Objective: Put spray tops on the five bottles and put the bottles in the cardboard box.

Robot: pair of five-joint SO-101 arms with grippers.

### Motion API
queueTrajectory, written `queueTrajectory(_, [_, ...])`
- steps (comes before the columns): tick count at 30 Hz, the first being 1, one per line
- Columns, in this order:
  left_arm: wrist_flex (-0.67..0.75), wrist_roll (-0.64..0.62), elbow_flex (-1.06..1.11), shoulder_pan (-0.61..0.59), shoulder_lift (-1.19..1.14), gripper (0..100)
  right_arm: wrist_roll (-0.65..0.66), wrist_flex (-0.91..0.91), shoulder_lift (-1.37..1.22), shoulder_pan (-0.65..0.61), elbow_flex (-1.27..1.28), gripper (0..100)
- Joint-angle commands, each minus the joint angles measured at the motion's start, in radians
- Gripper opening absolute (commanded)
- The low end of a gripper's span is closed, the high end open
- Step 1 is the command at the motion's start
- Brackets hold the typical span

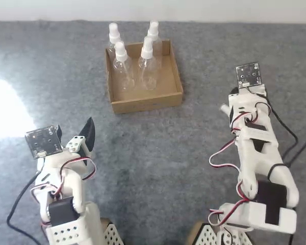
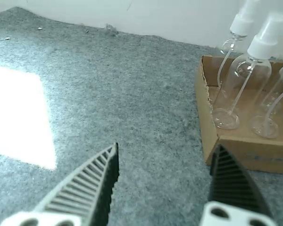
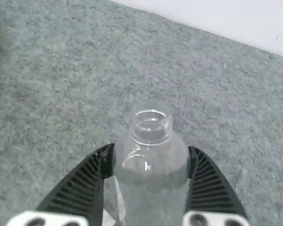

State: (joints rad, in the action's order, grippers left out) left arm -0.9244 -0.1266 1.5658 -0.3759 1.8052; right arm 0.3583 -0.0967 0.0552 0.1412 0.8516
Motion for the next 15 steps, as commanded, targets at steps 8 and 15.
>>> queueTrajectory(8, [0.025,0.009,-0.012,0.005,0.014,29,-0.017,0.211,0.045,-0.085,-0.008,11.4])
queueTrajectory(15, [0.025,0.009,-0.012,0.005,0.014,29,-0.018,0.464,0.226,-0.219,-0.008,11.4])
